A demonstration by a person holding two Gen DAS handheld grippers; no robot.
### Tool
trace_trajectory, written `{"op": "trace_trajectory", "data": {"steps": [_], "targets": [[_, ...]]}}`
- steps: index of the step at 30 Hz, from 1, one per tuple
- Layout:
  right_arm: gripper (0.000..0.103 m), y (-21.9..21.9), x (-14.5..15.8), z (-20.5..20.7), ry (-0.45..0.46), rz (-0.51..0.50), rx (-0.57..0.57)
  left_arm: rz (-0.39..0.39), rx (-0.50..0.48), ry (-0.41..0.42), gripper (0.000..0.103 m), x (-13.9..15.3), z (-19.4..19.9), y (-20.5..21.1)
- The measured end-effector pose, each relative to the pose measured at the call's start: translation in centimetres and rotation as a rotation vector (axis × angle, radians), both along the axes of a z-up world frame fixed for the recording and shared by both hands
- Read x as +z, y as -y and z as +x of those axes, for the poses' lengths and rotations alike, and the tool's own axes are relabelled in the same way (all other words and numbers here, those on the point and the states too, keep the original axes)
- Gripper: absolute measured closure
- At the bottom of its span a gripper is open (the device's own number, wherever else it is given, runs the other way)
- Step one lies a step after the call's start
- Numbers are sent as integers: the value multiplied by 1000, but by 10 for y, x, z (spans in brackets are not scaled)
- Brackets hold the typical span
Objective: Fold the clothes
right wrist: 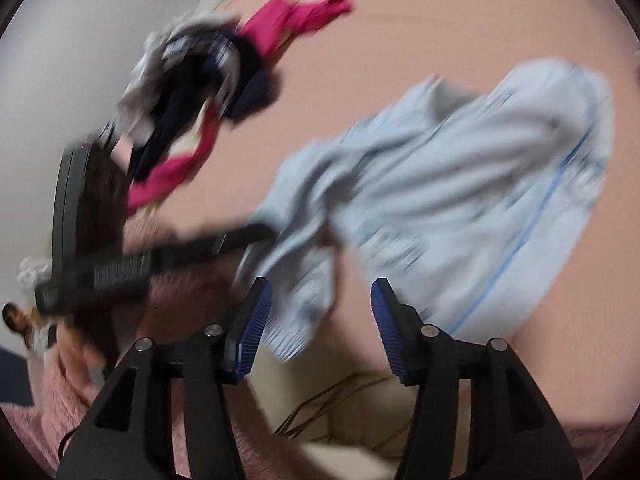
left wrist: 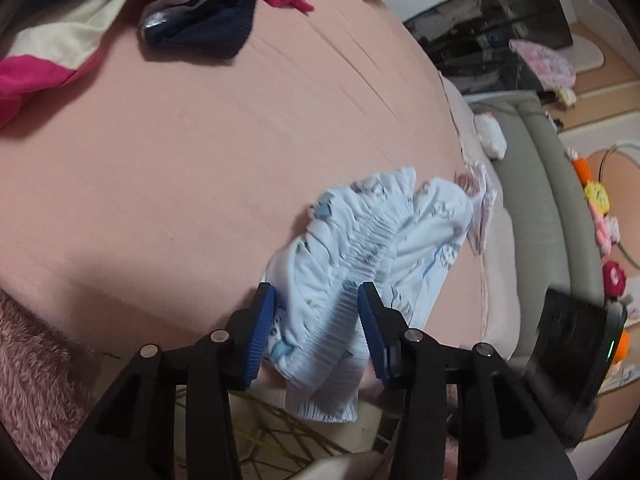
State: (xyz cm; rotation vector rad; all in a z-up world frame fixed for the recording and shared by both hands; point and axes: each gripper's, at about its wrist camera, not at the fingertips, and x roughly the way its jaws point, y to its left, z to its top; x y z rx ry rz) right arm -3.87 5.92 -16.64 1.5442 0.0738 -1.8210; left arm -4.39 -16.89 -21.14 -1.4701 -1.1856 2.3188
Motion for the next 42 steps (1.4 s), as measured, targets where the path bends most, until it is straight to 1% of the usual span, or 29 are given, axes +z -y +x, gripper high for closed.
{"op": "trace_trajectory", "data": {"steps": [2, 5, 7, 8, 9, 11, 12, 14, 16, 17, 20, 21, 22, 23, 24, 26, 27, 28, 30, 31, 32, 33, 35, 36, 37, 38, 39, 41, 42], "targets": [[45, 11, -7, 11, -14, 29, 40, 14, 10, 2, 58, -4, 0, 3], [44, 19, -18, 23, -16, 65, 79, 14, 9, 9, 58, -6, 3, 8], [46, 23, -24, 30, -54, 97, 79, 6, 3, 8, 58, -3, 6, 12], [51, 19, -26, 29, -87, 135, 55, -1, -2, 7, 58, -3, 6, 11], [67, 14, -29, 27, -122, 177, 26, -9, -13, 4, 59, -2, 8, 12], [78, 4, -29, 23, -138, 181, -10, -44, -51, -11, 60, 0, 10, 10], [84, 1, -26, 23, -191, 213, -18, -66, -74, -19, 60, 1, 10, 6], [87, -8, -19, 23, -311, 286, -42, -112, -124, -33, 61, 5, 8, -7], [91, -25, -10, 21, -429, 359, -81, -141, -167, -42, 61, 8, 8, -18], [95, -36, -8, 16, -454, 386, -109, -156, -183, -42, 61, 9, 7, -23], [95, -84, 3, -3, -532, 497, -212, -215, -206, -50, 61, 15, 6, -34], [95, -100, 7, -9, -558, 534, -247, -219, -211, -59, 61, 18, 5, -36], [95, -119, 11, -17, -556, 547, -292, -223, -216, -67, 61, 20, 4, -37], [95, -146, 18, -27, -524, 531, -359, -226, -221, -76, 61, 23, 2, -39], [94, -167, 24, -33, -493, 515, -401, -226, -228, -87, 61, 26, -3, -43], [91, -198, 31, -40, -425, 451, -467, -229, -249, -110, 61, 33, -15, -52], [90, -200, 30, -41, -388, 406, -479, -244, -262, -127, 61, 38, -22, -59], [88, -199, 28, -43, -350, 360, -488, -277, -271, -151, 61, 45, -31, -68], [75, -203, 21, -41, -242, 225, -503, -329, -265, -195, 61, 56, -46, -81], [73, -199, 17, -41, -198, 165, -507, -345, -267, -209, 61, 61, -55, -87], [69, -196, 14, -39, -189, 142, -504, -345, -280, -211, 61, 64, -63, -92], [63, -192, 12, -38, -211, 160, -493, -346, -298, -218, 61, 66, -71, -97], [62, -183, 11, -38, -272, 227, -483, -380, -352, -245, 61, 68, -84, -114], [60, -179, 9, -41, -292, 250, -478, -411, -380, -234, 61, 65, -89, -122], [59, -178, 7, -44, -293, 270, -478, -445, -415, -196, 61, 58, -95, -129], [54, -177, 4, -46, -292, 290, -478, -478, -450, -157, 61, 51, -101, -137], [51, -175, 1, -49, -291, 309, -479, -508, -469, -113, 58, 44, -104, -140], [51, -175, -6, -51, -280, 342, -482, -555, -454, -9, 57, 31, -102, -131], [51, -176, -9, -50, -270, 354, -485, -560, -444, 25, 56, 28, -99, -126]]}}
